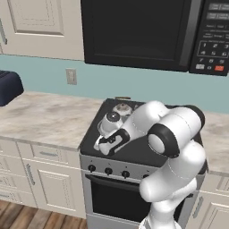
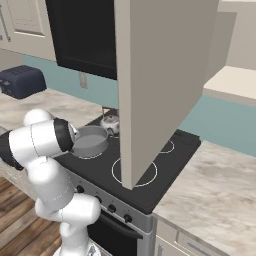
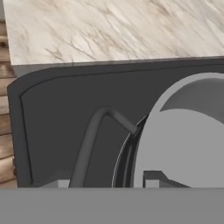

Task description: Pick the kettle from the cabinet and place it on a stove burner. Then pick the pot from the counter and place it on another stove burner. Finally, turn both burners on.

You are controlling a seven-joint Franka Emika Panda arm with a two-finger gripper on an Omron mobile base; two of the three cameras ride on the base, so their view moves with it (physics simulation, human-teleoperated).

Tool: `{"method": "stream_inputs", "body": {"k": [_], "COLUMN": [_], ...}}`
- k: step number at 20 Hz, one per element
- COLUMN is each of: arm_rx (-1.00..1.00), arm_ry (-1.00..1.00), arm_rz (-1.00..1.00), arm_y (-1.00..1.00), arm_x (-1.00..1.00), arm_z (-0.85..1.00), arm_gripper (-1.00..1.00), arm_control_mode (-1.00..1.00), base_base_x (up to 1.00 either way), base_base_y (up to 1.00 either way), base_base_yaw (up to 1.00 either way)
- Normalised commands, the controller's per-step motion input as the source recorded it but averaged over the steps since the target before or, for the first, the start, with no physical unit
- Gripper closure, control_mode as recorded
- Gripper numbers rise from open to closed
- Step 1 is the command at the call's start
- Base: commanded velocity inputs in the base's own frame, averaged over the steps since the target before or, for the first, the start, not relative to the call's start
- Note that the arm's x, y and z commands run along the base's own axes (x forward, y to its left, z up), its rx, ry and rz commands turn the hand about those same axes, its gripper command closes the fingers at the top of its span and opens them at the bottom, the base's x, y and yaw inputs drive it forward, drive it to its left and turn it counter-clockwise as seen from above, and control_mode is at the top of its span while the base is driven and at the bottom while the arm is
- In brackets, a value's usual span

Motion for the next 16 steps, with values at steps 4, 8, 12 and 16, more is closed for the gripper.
{"method": "stream_inputs", "body": {"k": [4,8,12,16], "arm_rx": [0.0,0.0,0.0,0.0], "arm_ry": [0.0,0.0,0.0,0.0], "arm_rz": [0.01,0.0,0.0,0.0], "arm_y": [0.0,0.01,0.01,0.03], "arm_x": [0.09,0.01,-0.21,-0.13], "arm_z": [-0.06,-0.1,-0.14,-0.12], "arm_gripper": [1.0,1.0,1.0,-1.0], "arm_control_mode": [-1.0,-1.0,-1.0,-1.0], "base_base_x": [0.0,0.0,0.0,0.0], "base_base_y": [0.0,0.0,0.0,0.0], "base_base_yaw": [0.0,0.0,0.0,0.0]}}
